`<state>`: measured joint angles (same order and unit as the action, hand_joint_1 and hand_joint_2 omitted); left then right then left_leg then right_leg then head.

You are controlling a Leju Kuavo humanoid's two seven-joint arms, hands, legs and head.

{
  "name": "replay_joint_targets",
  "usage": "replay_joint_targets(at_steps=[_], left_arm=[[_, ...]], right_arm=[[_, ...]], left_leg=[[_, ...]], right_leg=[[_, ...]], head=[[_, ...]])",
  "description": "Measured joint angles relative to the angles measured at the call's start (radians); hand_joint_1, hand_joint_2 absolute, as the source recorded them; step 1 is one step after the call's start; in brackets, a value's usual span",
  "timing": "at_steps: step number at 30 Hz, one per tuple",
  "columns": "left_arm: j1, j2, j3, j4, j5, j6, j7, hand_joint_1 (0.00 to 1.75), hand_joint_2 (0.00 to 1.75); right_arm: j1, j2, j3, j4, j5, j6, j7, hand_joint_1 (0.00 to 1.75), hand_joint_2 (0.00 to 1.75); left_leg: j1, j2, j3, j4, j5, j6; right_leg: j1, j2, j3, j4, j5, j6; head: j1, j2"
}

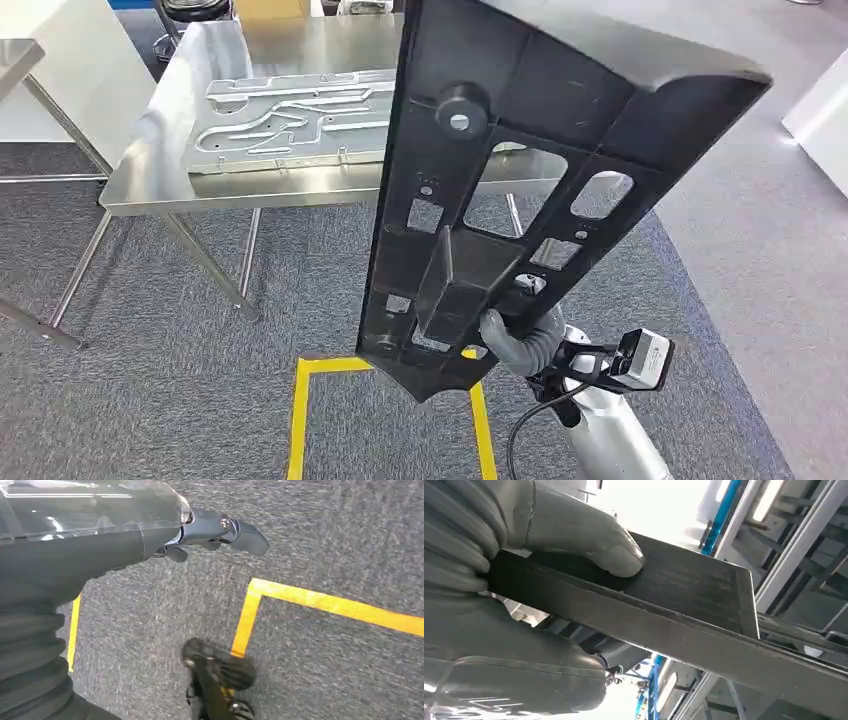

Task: Take the parts from the cabinet and place them on the table.

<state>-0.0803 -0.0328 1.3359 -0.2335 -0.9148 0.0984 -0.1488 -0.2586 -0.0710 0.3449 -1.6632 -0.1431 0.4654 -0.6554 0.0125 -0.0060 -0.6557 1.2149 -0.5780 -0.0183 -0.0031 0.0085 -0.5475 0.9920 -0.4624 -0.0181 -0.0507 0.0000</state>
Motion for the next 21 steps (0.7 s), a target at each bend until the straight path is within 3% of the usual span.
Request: replay_joint_targets(at_steps=[2, 4, 5, 8, 9, 11, 12, 13, 14, 15, 17, 19, 21], left_arm=[[0.001, 0.000, 0.000, 0.000, 0.000, 0.000, 0.001, 0.00, 1.75], [-0.001, 0.000, 0.001, 0.000, 0.000, -0.001, 0.002, 0.00, 1.75], [0.000, 0.000, 0.001, 0.000, 0.000, -0.001, 0.002, 0.00, 1.75], [0.000, 0.000, 0.001, 0.000, 0.000, -0.001, 0.002, 0.00, 1.75], [-0.001, 0.000, 0.001, 0.000, 0.000, -0.001, 0.002, 0.00, 1.75], [-0.002, 0.000, 0.001, 0.000, 0.000, -0.001, 0.003, 0.00, 1.75], [-0.002, 0.000, 0.001, 0.000, 0.000, 0.000, 0.005, 0.00, 1.75], [-0.002, 0.000, 0.001, 0.000, 0.001, 0.000, 0.006, 0.00, 1.75], [-0.001, 0.000, 0.001, 0.000, 0.001, 0.000, 0.006, 0.00, 1.75], [-0.001, 0.000, 0.001, 0.000, 0.001, 0.000, 0.006, 0.00, 1.75], [-0.002, 0.000, 0.001, 0.000, -0.001, -0.005, 0.000, 0.00, 1.75], [-0.005, 0.000, 0.001, 0.000, -0.010, -0.011, -0.007, 0.00, 1.75], [-0.005, 0.000, 0.001, 0.000, -0.013, -0.015, -0.008, 0.00, 1.75]], right_arm=[[-0.003, 0.003, 0.008, 0.009, 0.002, -0.003, 0.001, 1.75, 1.75], [-0.007, 0.006, 0.015, 0.024, 0.007, -0.007, 0.002, 1.75, 1.75], [-0.006, 0.008, 0.018, 0.027, 0.011, -0.008, 0.002, 1.75, 1.75], [-0.011, 0.009, 0.027, 0.033, 0.022, -0.016, 0.002, 1.75, 1.75], [-0.014, 0.009, 0.032, 0.034, 0.033, -0.019, 0.002, 1.75, 1.75], [-0.015, 0.010, 0.045, 0.038, 0.062, -0.023, 0.002, 1.75, 1.75], [-0.014, 0.011, 0.058, 0.041, 0.074, -0.027, 0.002, 1.75, 1.75], [-0.014, 0.012, 0.069, 0.045, 0.083, -0.031, 0.002, 1.75, 1.75], [-0.015, 0.016, 0.080, 0.048, 0.090, -0.033, 0.002, 1.75, 1.75], [-0.019, 0.019, 0.090, 0.051, 0.093, -0.036, 0.003, 1.75, 1.75], [-0.034, 0.023, 0.108, 0.051, 0.095, -0.038, 0.003, 1.75, 1.75], [-0.051, 0.024, 0.121, 0.052, 0.097, -0.045, 0.004, 1.75, 1.75], [-0.057, 0.023, 0.132, 0.053, 0.099, -0.053, 0.004, 1.75, 1.75]], left_leg=[[0.002, 0.001, 0.045, -0.171, 0.140, 0.000], [-0.007, 0.003, 0.040, -0.190, 0.134, 0.019], [-0.007, 0.002, 0.042, -0.190, 0.151, 0.026], [-0.002, 0.000, 0.054, -0.201, 0.150, 0.039], [-0.001, 0.000, 0.061, -0.203, 0.145, 0.046], [-0.002, 0.000, 0.067, -0.202, 0.135, 0.051], [-0.002, 0.000, 0.072, -0.202, 0.130, 0.051], [-0.002, 0.000, 0.079, -0.202, 0.123, 0.052], [-0.002, -0.001, 0.089, -0.202, 0.117, 0.051], [-0.002, -0.003, 0.102, -0.202, 0.108, 0.049], [-0.004, -0.004, 0.130, -0.203, 0.090, 0.045], [-0.008, -0.006, 0.138, -0.205, 0.078, 0.033], [-0.003, -0.003, 0.142, -0.214, 0.072, 0.023]], right_leg=[[0.000, -0.001, 0.020, 0.003, -0.020, 0.007], [0.004, 0.003, 0.019, 0.008, -0.029, 0.018], [0.003, 0.003, 0.019, 0.008, -0.034, 0.025], [-0.001, 0.000, 0.025, 0.014, -0.049, 0.044], [-0.002, -0.003, 0.003, 0.061, -0.070, 0.050], [-0.004, -0.003, -0.096, 0.228, -0.136, 0.058], [-0.005, -0.003, -0.146, 0.302, -0.155, 0.060], [-0.005, -0.003, -0.182, 0.342, -0.148, 0.059], [-0.005, -0.003, -0.189, 0.327, -0.115, 0.058], [-0.004, -0.003, -0.169, 0.261, -0.055, 0.054], [0.000, -0.003, -0.097, 0.069, 0.068, 0.038], [0.010, -0.005, -0.068, 0.017, 0.050, 0.024], [0.014, -0.004, -0.069, 0.022, 0.040, 0.015]], head=[[0.000, 0.000], [0.000, 0.000], [0.000, 0.000], [0.000, 0.000], [0.000, 0.000], [0.000, 0.000], [0.000, 0.000], [0.000, 0.000], [0.000, 0.000], [0.000, 0.000], [0.000, 0.000], [0.000, 0.000], [0.000, 0.000]])
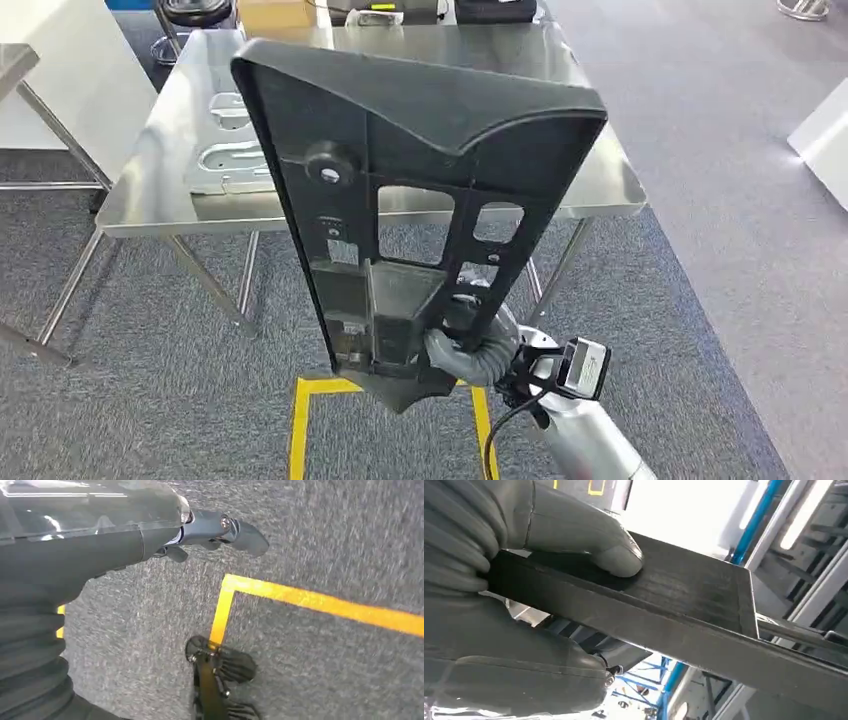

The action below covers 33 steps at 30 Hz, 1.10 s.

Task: Take the parts from the cabinet and place them on the table.

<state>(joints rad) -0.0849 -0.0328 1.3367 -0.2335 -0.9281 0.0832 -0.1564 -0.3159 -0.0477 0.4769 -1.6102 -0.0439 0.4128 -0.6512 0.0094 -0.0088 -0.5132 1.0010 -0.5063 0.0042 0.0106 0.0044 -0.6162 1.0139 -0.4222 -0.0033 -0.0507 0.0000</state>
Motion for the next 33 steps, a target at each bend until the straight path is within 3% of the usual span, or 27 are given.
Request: replay_joint_targets(at_steps=[1, 2, 3, 4, 6, 7, 8, 9, 11, 12, 13, 16, 17, 18, 19, 21, 22, 23, 24, 26, 27, 28, 31, 33], left_arm=[[-0.002, 0.000, 0.000, 0.000, -0.001, -0.001, 0.000, 0.00, 1.75], [-0.003, 0.002, -0.001, 0.000, -0.002, -0.002, 0.000, 0.00, 1.75], [-0.004, 0.002, -0.001, 0.000, -0.004, -0.003, -0.002, 0.00, 1.75], [-0.004, 0.002, -0.001, 0.000, -0.005, -0.003, -0.002, 0.00, 1.75], [-0.003, 0.006, -0.001, 0.000, -0.008, -0.003, -0.002, 0.00, 1.75], [-0.001, 0.006, -0.001, 0.000, -0.008, -0.004, -0.001, 0.00, 1.75], [0.002, 0.006, -0.001, 0.000, -0.008, -0.004, -0.001, 0.00, 1.75], [0.003, 0.006, -0.001, 0.000, -0.008, -0.005, -0.001, 0.00, 1.75], [0.003, 0.007, -0.001, 0.000, -0.008, -0.005, -0.001, 0.00, 1.75], [0.005, 0.008, -0.001, 0.000, -0.009, -0.005, -0.001, 0.00, 1.75], [0.002, 0.008, -0.001, 0.000, -0.009, -0.004, -0.001, 0.00, 1.75], [0.004, 0.008, -0.003, 0.000, -0.011, -0.005, -0.003, 0.00, 1.75], [0.003, 0.008, -0.003, 0.000, -0.012, -0.005, -0.003, 0.00, 1.75], [0.002, 0.008, -0.004, 0.000, -0.014, -0.005, -0.004, 0.00, 1.75], [0.000, 0.008, -0.004, 0.000, -0.014, -0.005, -0.004, 0.00, 1.75], [0.000, 0.008, -0.004, 0.000, -0.014, -0.005, -0.004, 0.00, 1.75], [0.001, 0.008, -0.004, 0.000, -0.014, -0.005, -0.003, 0.00, 1.75], [0.002, 0.008, -0.004, 0.000, -0.014, -0.006, -0.002, 0.00, 1.75], [0.003, 0.008, -0.004, 0.000, -0.015, -0.006, -0.002, 0.00, 1.75], [0.003, 0.008, -0.004, 0.000, -0.017, -0.008, -0.002, 0.00, 1.75], [0.004, 0.008, -0.004, 0.000, -0.018, -0.008, -0.003, 0.00, 1.75], [0.001, 0.003, -0.005, 0.002, -0.018, -0.010, -0.003, 0.00, 1.75], [0.003, 0.006, -0.005, 0.002, -0.019, -0.010, -0.006, 0.00, 1.75], [0.000, 0.009, -0.005, 0.002, -0.020, -0.010, -0.008, 0.00, 1.75]], right_arm=[[-0.002, 0.000, 0.003, 0.000, 0.000, 0.000, 0.000, 1.75, 1.75], [-0.001, 0.000, 0.006, -0.003, 0.001, -0.001, 0.000, 1.75, 1.75], [-0.004, 0.000, 0.011, -0.003, 0.002, -0.002, 0.000, 1.75, 1.75], [-0.008, 0.000, 0.015, -0.003, 0.003, -0.002, 0.000, 1.75, 1.75], [-0.006, -0.001, 0.026, 0.000, 0.005, -0.002, 0.000, 1.75, 1.75], [-0.005, -0.001, 0.029, 0.002, 0.006, -0.002, 0.000, 1.75, 1.75], [-0.004, -0.001, 0.034, 0.003, 0.008, -0.002, 0.000, 1.75, 1.75], [-0.004, -0.001, 0.037, 0.003, 0.008, -0.002, 0.000, 1.75, 1.75], [-0.005, -0.001, 0.042, 0.003, 0.008, -0.002, 0.000, 1.75, 1.75], [-0.005, -0.001, 0.043, 0.003, 0.008, -0.002, 0.000, 1.75, 1.75], [-0.007, -0.002, 0.044, 0.004, 0.010, -0.002, 0.000, 1.75, 1.75], [-0.008, -0.003, 0.052, 0.004, 0.020, -0.010, 0.000, 1.75, 1.75], [-0.009, -0.003, 0.054, 0.003, 0.023, -0.015, 0.000, 1.75, 1.75], [-0.010, -0.004, 0.056, 0.003, 0.025, -0.018, -0.001, 1.75, 1.75], [-0.014, -0.005, 0.058, 0.003, 0.025, -0.018, -0.001, 1.75, 1.75], [-0.013, -0.007, 0.061, 0.005, 0.022, -0.019, -0.001, 1.75, 1.75], [-0.012, -0.008, 0.064, 0.007, 0.022, -0.019, -0.002, 1.75, 1.75], [-0.011, -0.010, 0.070, 0.011, 0.022, -0.019, -0.001, 1.75, 1.75], [-0.010, -0.011, 0.074, 0.014, 0.022, -0.019, -0.002, 1.75, 1.75], [-0.012, -0.011, 0.076, 0.014, 0.020, -0.019, -0.002, 1.75, 1.75], [-0.014, -0.011, 0.077, 0.014, 0.019, -0.019, -0.003, 1.75, 1.75], [-0.015, -0.012, 0.078, 0.017, 0.016, -0.021, -0.003, 1.75, 1.75], [-0.018, -0.014, 0.082, 0.019, 0.008, -0.034, -0.004, 1.75, 1.75], [-0.017, -0.014, 0.084, 0.017, 0.003, -0.048, -0.005, 1.75, 1.75]], left_leg=[[-0.002, 0.002, 0.009, -0.007, -0.002, -0.005], [-0.002, 0.003, 0.016, -0.002, -0.010, -0.009], [-0.003, 0.003, 0.004, 0.032, -0.027, -0.011], [-0.001, 0.003, -0.031, 0.099, -0.057, -0.014], [0.002, 0.003, -0.134, 0.268, -0.119, -0.022], [0.002, 0.003, -0.176, 0.324, -0.122, -0.024], [0.002, 0.003, -0.194, 0.323, -0.094, -0.025], [0.003, 0.003, -0.184, 0.273, -0.043, -0.025], [0.004, 0.005, -0.119, 0.090, 0.081, -0.023], [0.004, 0.007, -0.098, 0.028, 0.103, -0.019], [-0.001, 0.004, -0.088, 0.014, 0.089, -0.014], [-0.004, 0.003, -0.092, 0.020, 0.079, 0.006], [0.004, 0.003, -0.085, 0.012, 0.079, 0.012], [0.004, 0.002, -0.079, 0.010, 0.077, 0.017], [0.004, 0.003, -0.076, 0.010, 0.072, 0.023], [0.002, 0.003, -0.069, 0.010, 0.062, 0.027], [0.002, 0.003, -0.063, 0.011, 0.056, 0.027], [0.001, 0.003, -0.054, 0.011, 0.050, 0.027], [0.000, 0.002, -0.042, 0.011, 0.042, 0.027], [-0.003, -0.001, -0.014, 0.010, 0.025, 0.025], [-0.002, -0.002, -0.010, 0.006, 0.016, 0.023], [-0.007, -0.001, -0.001, 0.007, 0.012, 0.017], [0.000, 0.002, 0.001, -0.005, 0.006, 0.001], [-0.002, 0.003, 0.012, 0.002, -0.006, -0.008]], right_leg=[[-0.002, 0.001, 0.005, -0.008, -0.001, -0.004], [-0.016, 0.000, 0.024, -0.027, 0.002, -0.006], [-0.015, -0.001, 0.037, -0.035, -0.002, -0.014], [-0.014, -0.003, 0.044, -0.036, -0.006, -0.017], [-0.013, -0.003, 0.054, -0.036, -0.019, -0.019], [-0.013, -0.002, 0.059, -0.035, -0.025, -0.019], [-0.014, 0.000, 0.067, -0.034, -0.032, -0.018], [-0.014, 0.002, 0.078, -0.034, -0.040, -0.016], [-0.014, 0.002, 0.104, -0.030, -0.061, -0.011], [-0.014, 0.001, 0.109, -0.028, -0.072, -0.005], [-0.006, 0.004, 0.107, -0.019, -0.080, 0.002], [-0.008, 0.004, 0.110, -0.027, -0.086, 0.015], [-0.008, 0.004, 0.112, -0.025, -0.094, 0.022], [-0.011, 0.002, 0.107, -0.001, -0.101, 0.028], [-0.013, 0.001, 0.073, 0.058, -0.129, 0.034], [-0.017, 0.001, -0.034, 0.234, -0.195, 0.042], [-0.017, 0.000, -0.085, 0.304, -0.202, 0.043], [-0.017, 0.000, -0.108, 0.318, -0.183, 0.043], [-0.017, 0.000, -0.105, 0.280, -0.137, 0.039], [-0.012, 0.001, -0.043, 0.105, -0.008, 0.024], [-0.005, 0.000, -0.017, 0.018, 0.035, 0.011], [0.000, 0.000, -0.005, 0.014, 0.017, -0.002], [0.005, 0.002, -0.002, -0.004, 0.005, -0.012], [-0.008, -0.001, 0.027, -0.035, 0.008, -0.012]], head=[[0.000, 0.000], [0.000, 0.000], [0.000, 0.000], [0.000, 0.000], [0.000, 0.000], [0.000, 0.000], [0.000, 0.000], [0.000, 0.000], [0.000, 0.000], [0.000, 0.000], [0.000, 0.000], [0.000, 0.000], [0.000, 0.000], [0.000, 0.000], [0.000, 0.000], [0.000, 0.000], [0.000, 0.000], [0.000, 0.000], [0.000, 0.000], [0.000, 0.000], [0.000, 0.000], [-0.001, 0.000], [0.000, 0.000], [0.000, 0.000]])
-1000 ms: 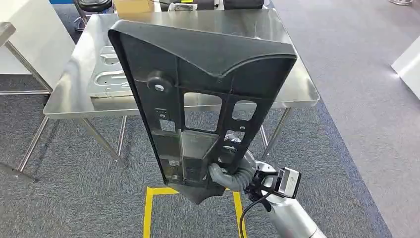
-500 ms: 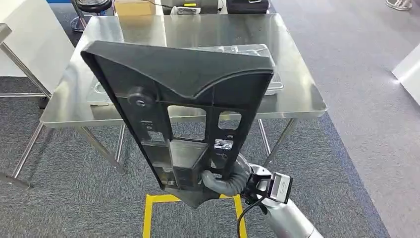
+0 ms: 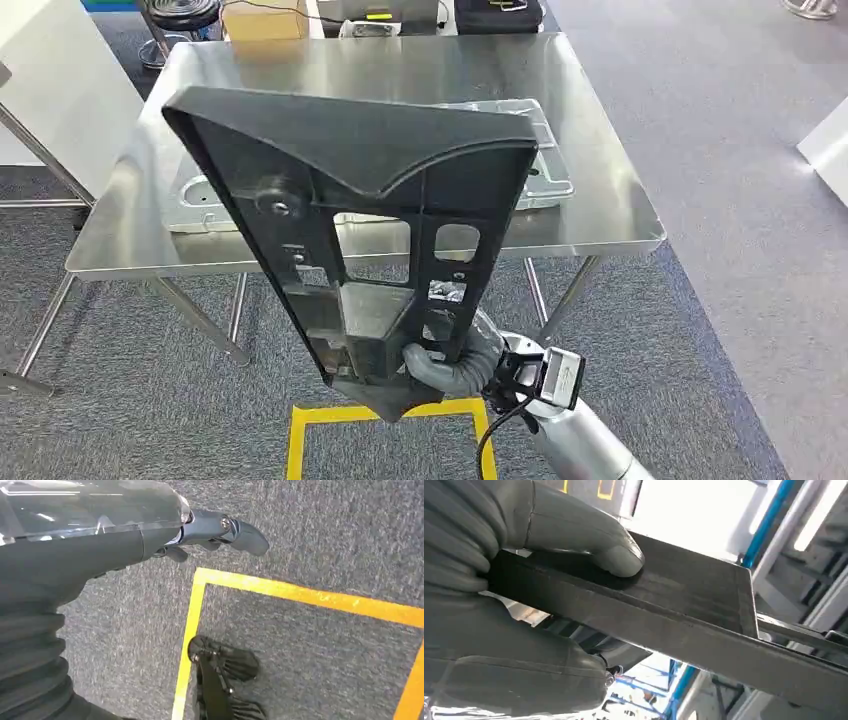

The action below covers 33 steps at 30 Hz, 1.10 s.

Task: Take the parts from the cabinet and place them on the table.

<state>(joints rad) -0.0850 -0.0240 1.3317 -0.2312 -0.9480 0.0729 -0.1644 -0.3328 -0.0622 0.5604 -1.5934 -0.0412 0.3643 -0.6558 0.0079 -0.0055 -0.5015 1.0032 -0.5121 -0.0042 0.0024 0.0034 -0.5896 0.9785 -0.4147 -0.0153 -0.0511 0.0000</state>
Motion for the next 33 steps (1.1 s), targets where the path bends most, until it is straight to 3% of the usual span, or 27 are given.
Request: replay_joint_targets(at_steps=[1, 4, 5, 6, 7, 8, 9, 10, 11, 13, 15, 16, 17, 19, 20, 21, 22, 24, 25, 28, 29, 30, 31, 33], left_arm=[[0.000, 0.000, 0.000, 0.000, 0.000, 0.000, -0.002, 0.00, 1.75], [0.002, 0.006, 0.000, 0.000, 0.000, 0.002, -0.004, 0.00, 1.75], [0.007, 0.006, 0.000, 0.000, 0.000, 0.003, -0.004, 0.00, 1.75], [0.009, 0.006, 0.000, 0.000, -0.001, 0.003, -0.005, 0.00, 1.75], [0.010, 0.007, 0.000, 0.000, -0.002, 0.003, -0.005, 0.00, 1.75], [0.009, 0.009, 0.000, 0.000, -0.005, 0.003, -0.006, 0.00, 1.75], [0.010, 0.011, 0.000, 0.000, -0.008, 0.003, -0.007, 0.00, 1.75], [0.010, 0.011, 0.000, 0.001, -0.009, 0.001, -0.007, 0.00, 1.75], [0.008, 0.013, -0.001, 0.001, -0.010, 0.000, -0.008, 0.00, 1.75], [0.010, 0.015, -0.003, 0.001, -0.012, 0.000, -0.008, 0.00, 1.75], [0.011, 0.016, -0.009, 0.001, -0.014, -0.001, -0.008, 0.00, 1.75], [0.010, 0.017, -0.010, 0.001, -0.017, -0.001, -0.009, 0.00, 1.75], [0.009, 0.019, -0.012, 0.001, -0.018, -0.002, -0.010, 0.00, 1.75], [0.010, 0.019, -0.015, 0.001, -0.018, -0.002, -0.013, 0.00, 1.75], [0.011, 0.021, -0.016, 0.001, -0.018, -0.003, -0.015, 0.00, 1.75], [0.014, 0.021, -0.017, 0.001, -0.018, -0.003, -0.018, 0.00, 1.75], [0.015, 0.021, -0.018, 0.001, -0.019, -0.004, -0.020, 0.00, 1.75], [0.013, 0.022, -0.019, 0.001, -0.020, -0.005, -0.024, 0.00, 1.75], [0.015, 0.020, -0.020, 0.002, -0.021, -0.006, -0.024, 0.00, 1.75], [0.013, 0.021, -0.020, 0.002, -0.021, -0.006, -0.024, 0.00, 1.75], [0.012, 0.021, -0.021, 0.002, -0.022, -0.006, -0.024, 0.00, 1.75], [0.010, 0.023, -0.022, 0.002, -0.022, -0.006, -0.024, 0.00, 1.75], [0.008, 0.022, -0.022, 0.003, -0.023, -0.006, -0.024, 0.00, 1.75], [0.007, 0.024, -0.022, 0.002, -0.022, -0.005, -0.023, 0.00, 1.75]], right_arm=[[-0.002, 0.000, 0.000, 0.000, -0.002, -0.010, 0.000, 1.75, 1.75], [0.003, 0.000, 0.001, 0.000, -0.008, -0.024, 0.000, 1.75, 1.75], [0.007, 0.000, 0.001, -0.001, -0.008, -0.027, 0.000, 1.75, 1.75], [0.009, 0.000, 0.002, -0.001, -0.008, -0.029, 0.000, 1.75, 1.75], [0.012, 0.000, 0.003, -0.003, -0.008, -0.032, 0.000, 1.75, 1.75], [0.013, 0.000, 0.003, -0.009, -0.008, -0.039, 0.000, 1.75, 1.75], [0.014, 0.000, 0.003, -0.016, -0.008, -0.043, 0.000, 1.75, 1.75], [0.015, 0.000, 0.002, -0.020, -0.007, -0.046, 0.000, 1.75, 1.75], [0.018, -0.001, 0.003, -0.027, -0.002, -0.053, 0.000, 1.75, 1.75], [0.022, -0.001, 0.003, -0.035, 0.001, -0.061, 0.000, 1.75, 1.75], [0.025, -0.001, 0.002, -0.049, 0.001, -0.065, 0.000, 1.75, 1.75], [0.023, -0.001, 0.001, -0.053, 0.002, -0.065, 0.000, 1.75, 1.75], [0.022, -0.001, 0.001, -0.058, 0.002, -0.067, 0.000, 1.75, 1.75], [0.029, -0.001, 0.001, -0.058, 0.003, -0.068, 0.000, 1.75, 1.75], [0.035, -0.001, 0.000, -0.058, 0.003, -0.070, 0.000, 1.75, 1.75], [0.038, -0.001, -0.001, -0.058, 0.004, -0.072, 0.000, 1.75, 1.75], [0.038, -0.001, -0.002, -0.059, 0.007, -0.075, 0.000, 1.75, 1.75], [0.038, -0.001, -0.010, -0.067, 0.008, -0.080, 0.000, 1.75, 1.75], [0.038, -0.001, -0.014, -0.070, 0.008, -0.080, 0.000, 1.75, 1.75], [0.044, -0.002, -0.021, -0.084, 0.016, -0.087, 0.000, 1.75, 1.75], [0.046, -0.001, -0.024, -0.088, 0.018, -0.088, 0.000, 1.75, 1.75], [0.049, -0.001, -0.027, -0.096, 0.021, -0.090, 0.000, 1.75, 1.75], [0.049, -0.001, -0.029, -0.100, 0.021, -0.090, 0.000, 1.75, 1.75], [0.049, 0.001, -0.030, -0.103, 0.021, -0.092, 0.000, 1.75, 1.75]], left_leg=[[-0.001, 0.000, -0.018, 0.046, -0.020, -0.002], [0.006, 0.000, -0.161, 0.285, -0.106, -0.015], [0.007, 0.000, -0.193, 0.319, -0.097, -0.020], [0.009, 0.000, -0.198, 0.302, -0.064, -0.023], [0.012, 0.000, -0.181, 0.238, -0.009, -0.025], [0.015, 0.000, -0.146, 0.139, 0.060, -0.026], [0.018, 0.000, -0.115, 0.050, 0.112, -0.027], [0.013, -0.001, -0.104, 0.042, 0.088, -0.026], [0.012, -0.002, -0.095, 0.020, 0.078, -0.014], [0.008, -0.002, -0.100, 0.027, 0.072, -0.002], [0.014, -0.002, -0.088, 0.018, 0.071, 0.011], [0.014, -0.002, -0.082, 0.016, 0.066, 0.019], [0.014, -0.001, -0.078, 0.016, 0.062, 0.023], [0.012, -0.001, -0.070, 0.016, 0.052, 0.026], [0.012, -0.001, -0.064, 0.016, 0.047, 0.025], [0.011, -0.002, -0.055, 0.016, 0.040, 0.025], [0.010, -0.002, -0.043, 0.016, 0.032, 0.024], [0.008, -0.004, -0.018, 0.015, 0.016, 0.021], [0.010, -0.004, -0.018, 0.012, 0.009, 0.017], [0.010, -0.002, -0.011, 0.003, 0.001, -0.001], [0.009, 0.000, -0.005, -0.006, 0.000, -0.005], [0.003, 0.000, 0.005, -0.008, -0.008, -0.011], [0.005, 0.001, 0.005, 0.017, -0.017, -0.012], [0.007, 0.000, -0.072, 0.160, -0.077, -0.017]], right_leg=[[-0.002, -0.001, 0.013, -0.007, -0.005, -0.008], [-0.001, -0.001, 0.030, -0.006, -0.024, -0.011], [-0.002, 0.002, 0.036, -0.004, -0.031, -0.010], [-0.003, 0.005, 0.044, -0.002, -0.038, -0.008], [-0.005, 0.009, 0.054, 0.001, -0.047, -0.004], [-0.006, 0.011, 0.066, 0.007, -0.060, 0.000], [-0.007, 0.012, 0.073, 0.014, -0.073, 0.005], [-0.001, 0.013, 0.076, 0.019, -0.082, 0.012], [-0.001, 0.017, 0.070, 0.027, -0.087, 0.017], [-0.002, 0.017, 0.069, 0.022, -0.090, 0.025], [-0.006, 0.014, 0.075, 0.029, -0.103, 0.037], [-0.006, 0.008, 0.058, 0.069, -0.118, 0.043], [-0.008, 0.006, 0.017, 0.139, -0.146, 0.047], [-0.010, 0.003, -0.088, 0.301, -0.197, 0.053], [-0.010, 0.003, -0.127, 0.347, -0.195, 0.053], [-0.010, 0.003, -0.141, 0.341, -0.164, 0.051], [-0.009, 0.002, -0.130, 0.287, -0.111, 0.046], [-0.004, 0.002, -0.068, 0.114, 0.009, 0.029], [0.005, 0.003, -0.047, 0.067, 0.017, 0.016], [0.013, 0.002, -0.041, 0.043, -0.001, 0.004], [0.012, 0.004, -0.037, 0.037, -0.004, -0.001], [-0.003, 0.004, -0.018, 0.017, -0.001, -0.001], [-0.002, 0.002, -0.001, 0.005, -0.005, -0.006], [-0.003, -0.001, 0.015, 0.004, -0.015, -0.014]], head=[[0.000, 0.000], [0.000, 0.000], [0.000, 0.000], [0.000, 0.000], [0.000, 0.000], [0.000, 0.000], [0.000, 0.000], [0.000, 0.000], [0.000, 0.000], [0.000, 0.000], [0.000, 0.000], [0.000, 0.000], [0.000, 0.000], [0.000, 0.000], [0.000, 0.000], [0.000, 0.000], [0.000, 0.000], [0.000, 0.000], [0.000, 0.000], [0.001, 0.000], [0.001, 0.000], [0.000, 0.000], [0.001, 0.000], [0.000, 0.000]])
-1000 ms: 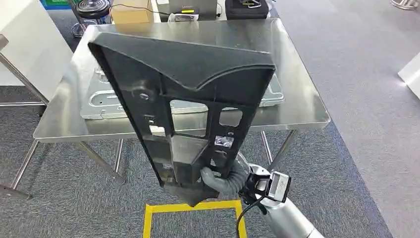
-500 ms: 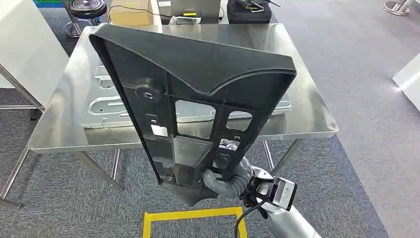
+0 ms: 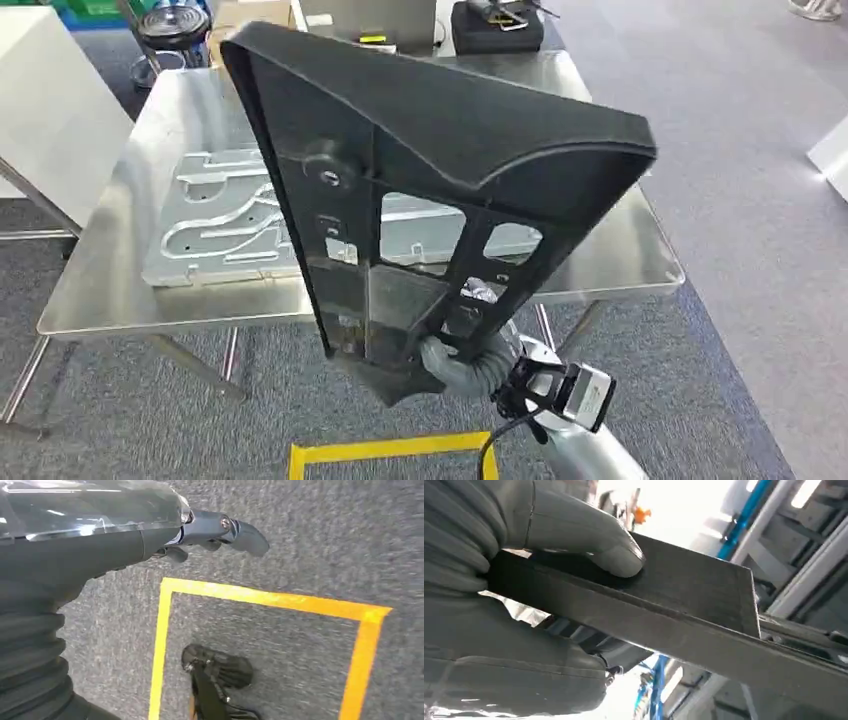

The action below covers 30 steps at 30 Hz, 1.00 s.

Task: Take the parts from the cabinet and place them on the table.

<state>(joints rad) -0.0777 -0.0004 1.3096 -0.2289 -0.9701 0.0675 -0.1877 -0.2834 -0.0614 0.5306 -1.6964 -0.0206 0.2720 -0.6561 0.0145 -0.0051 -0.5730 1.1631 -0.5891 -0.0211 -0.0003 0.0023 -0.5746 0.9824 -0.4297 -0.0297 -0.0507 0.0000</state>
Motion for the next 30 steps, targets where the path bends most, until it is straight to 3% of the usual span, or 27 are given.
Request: replay_joint_targets(at_steps=[1, 2, 3, 4, 6, 7, 8, 9, 11, 13, 14, 16, 17, 18, 19, 20, 22, 23, 26, 28, 29, 30], left_arm=[[0.001, 0.002, 0.000, 0.000, 0.001, 0.001, 0.002, 0.00, 1.75], [0.004, 0.003, 0.000, 0.000, 0.003, 0.002, 0.004, 0.00, 1.75], [0.006, 0.003, 0.000, 0.000, 0.004, 0.003, 0.007, 0.00, 1.75], [0.006, 0.003, 0.000, 0.000, 0.005, 0.003, 0.008, 0.00, 1.75], [0.004, 0.006, 0.001, 0.000, 0.013, 0.004, 0.008, 0.00, 1.75], [0.005, 0.007, 0.001, 0.000, 0.014, 0.005, 0.008, 0.00, 1.75], [0.002, 0.007, 0.002, 0.000, 0.015, 0.005, 0.008, 0.00, 1.75], [0.000, 0.007, 0.002, 0.000, 0.016, 0.005, 0.009, 0.00, 1.75], [0.003, 0.007, 0.002, 0.000, 0.019, 0.005, 0.008, 0.00, 1.75], [0.002, 0.006, 0.003, 0.000, 0.021, 0.005, 0.009, 0.00, 1.75], [0.001, 0.007, 0.003, 0.000, 0.021, 0.005, 0.008, 0.00, 1.75], [-0.001, 0.007, 0.003, 0.000, 0.022, 0.009, 0.008, 0.00, 1.75], [-0.001, 0.007, 0.004, 0.000, 0.024, 0.011, 0.008, 0.00, 1.75], [-0.002, 0.007, 0.006, 0.000, 0.024, 0.012, 0.008, 0.00, 1.75], [-0.001, 0.006, 0.006, 0.000, 0.024, 0.012, 0.006, 0.00, 1.75], [-0.001, 0.006, 0.006, 0.000, 0.022, 0.012, 0.004, 0.00, 1.75], [-0.005, 0.006, 0.006, 0.000, 0.021, 0.011, 0.001, 0.00, 1.75], [-0.009, 0.006, 0.006, 0.000, 0.021, 0.011, 0.000, 0.00, 1.75], [-0.012, 0.006, 0.006, 0.000, 0.021, 0.010, 0.000, 0.00, 1.75], [-0.011, 0.006, 0.006, 0.000, 0.021, 0.010, 0.000, 0.00, 1.75], [-0.012, 0.005, 0.006, 0.000, 0.020, 0.010, -0.001, 0.00, 1.75], [-0.013, 0.006, 0.006, 0.000, 0.021, 0.010, -0.001, 0.00, 1.75]], right_arm=[[0.003, 0.000, -0.001, 0.000, 0.002, 0.000, 0.000, 1.75, 1.75], [0.004, 0.000, -0.002, 0.000, 0.003, 0.003, 0.000, 1.75, 1.75], [0.005, 0.001, -0.001, 0.000, 0.004, 0.008, 0.000, 1.75, 1.75], [0.004, 0.002, -0.001, 0.000, 0.006, 0.010, 0.000, 1.75, 1.75], [0.001, 0.006, -0.002, 0.000, 0.006, 0.011, 0.000, 1.75, 1.75], [-0.002, 0.008, -0.002, 0.002, 0.007, 0.011, 0.000, 1.75, 1.75], [-0.008, 0.009, -0.002, 0.004, 0.007, 0.011, 0.000, 1.75, 1.75], [-0.012, 0.010, -0.002, 0.006, 0.008, 0.011, 0.000, 1.75, 1.75], [-0.015, 0.010, -0.003, 0.006, 0.009, 0.009, 0.000, 1.75, 1.75], [-0.017, 0.010, -0.003, 0.006, 0.009, 0.009, 0.000, 1.75, 1.75], [-0.022, 0.010, -0.003, 0.006, 0.010, 0.008, 0.000, 1.75, 1.75], [-0.033, 0.010, -0.007, 0.010, 0.021, -0.009, 0.000, 1.75, 1.75], [-0.041, 0.009, -0.012, 0.016, 0.029, -0.029, 0.000, 1.75, 1.75], [-0.058, 0.008, -0.020, 0.026, 0.039, -0.057, 0.000, 1.75, 1.75], [-0.088, 0.006, -0.036, 0.046, 0.045, -0.087, 0.000, 1.75, 1.75], [-0.131, 0.005, -0.057, 0.070, 0.048, -0.106, 0.003, 1.75, 1.75], [-0.243, 0.000, -0.110, 0.140, 0.073, -0.137, 0.013, 1.75, 1.75], [-0.307, -0.002, -0.139, 0.186, 0.094, -0.152, 0.015, 1.75, 1.75], [-0.423, -0.003, -0.199, 0.282, 0.112, -0.166, 0.021, 1.75, 1.75], [-0.449, -0.003, -0.212, 0.309, 0.117, -0.166, 0.019, 1.75, 1.75], [-0.458, -0.003, -0.212, 0.321, 0.123, -0.167, 0.017, 1.75, 1.75], [-0.462, -0.002, -0.212, 0.332, 0.125, -0.167, 0.015, 1.75, 1.75]], left_leg=[[0.000, 0.000, -0.057, 0.090, -0.030, -0.004], [0.001, 0.000, -0.099, 0.146, -0.037, -0.007], [0.001, 0.000, -0.121, 0.157, -0.018, -0.009], [0.002, 0.000, -0.118, 0.117, 0.029, -0.010], [0.003, 0.001, -0.060, -0.060, 0.156, -0.007], [0.003, 0.003, -0.037, -0.127, 0.181, -0.003], [-0.004, 0.002, -0.023, -0.143, 0.164, 0.001], [-0.003, 0.000, -0.027, -0.139, 0.161, 0.011], [-0.006, -0.001, -0.029, -0.140, 0.156, 0.020], [0.002, -0.001, -0.020, -0.150, 0.157, 0.031], [0.003, -0.001, -0.016, -0.151, 0.155, 0.035], [0.003, 0.000, -0.015, -0.150, 0.151, 0.039], [0.003, 0.000, -0.015, -0.150, 0.149, 0.040], [0.003, 0.000, -0.014, -0.149, 0.146, 0.040], [0.003, 0.000, -0.010, -0.149, 0.144, 0.039], [0.003, 0.000, -0.005, -0.149, 0.141, 0.038], [0.002, -0.001, 0.006, -0.149, 0.136, 0.034], [-0.003, 0.000, 0.005, -0.148, 0.134, 0.030], [-0.001, -0.002, 0.004, -0.153, 0.133, 0.015], [-0.001, -0.001, 0.008, -0.152, 0.124, 0.004], [-0.002, 0.000, -0.004, -0.116, 0.103, 0.001], [0.000, 0.000, -0.038, -0.045, 0.067, -0.001]], right_leg=[[0.001, 0.000, 0.006, 0.000, -0.007, -0.002], [0.001, 0.001, 0.011, 0.001, -0.012, -0.003], [0.001, 0.003, 0.017, 0.001, -0.018, -0.002], [0.001, 0.004, 0.027, 0.003, -0.026, 0.000], [0.000, 0.004, 0.049, 0.011, -0.046, 0.006], [0.001, 0.003, 0.052, 0.014, -0.058, 0.011], [0.007, 0.007, 0.053, 0.023, -0.065, 0.018], [0.007, 0.007, 0.049, 0.022, -0.065, 0.022], [0.006, 0.006, 0.049, 0.019, -0.068, 0.028], [0.003, 0.004, 0.053, 0.030, -0.082, 0.041], [0.003, 0.003, 0.034, 0.071, -0.103, 0.046], [-0.003, 0.003, -0.061, 0.232, -0.171, 0.055], [-0.004, 0.003, -0.108, 0.304, -0.188, 0.057], [-0.006, 0.002, -0.140, 0.340, -0.181, 0.058], [-0.007, 0.002, -0.144, 0.320, -0.148, 0.058], [-0.007, 0.002, -0.126, 0.260, -0.097, 0.055], [-0.005, 0.003, -0.060, 0.090, 0.007, 0.044], [0.000, 0.004, -0.042, 0.045, 0.010, 0.038], [0.008, 0.003, -0.042, 0.033, 0.005, 0.029], [-0.005, 0.001, -0.028, 0.015, 0.012, 0.016], [-0.004, 0.000, -0.022, 0.010, 0.011, 0.010], [-0.003, -0.001, -0.020, 0.011, 0.009, 0.006]], head=[[0.000, 0.000], [0.000, 0.000], [0.000, 0.000], [0.000, 0.000], [0.000, 0.000], [0.000, 0.000], [0.000, 0.000], [0.000, 0.000], [0.000, 0.000], [0.000, 0.000], [0.000, 0.000], [0.000, 0.000], [0.000, 0.000], [0.000, 0.000], [0.000, 0.000], [0.000, 0.000], [0.000, 0.000], [0.000, 0.000], [0.000, 0.000], [0.000, 0.000], [0.000, 0.000], [0.000, 0.000]])
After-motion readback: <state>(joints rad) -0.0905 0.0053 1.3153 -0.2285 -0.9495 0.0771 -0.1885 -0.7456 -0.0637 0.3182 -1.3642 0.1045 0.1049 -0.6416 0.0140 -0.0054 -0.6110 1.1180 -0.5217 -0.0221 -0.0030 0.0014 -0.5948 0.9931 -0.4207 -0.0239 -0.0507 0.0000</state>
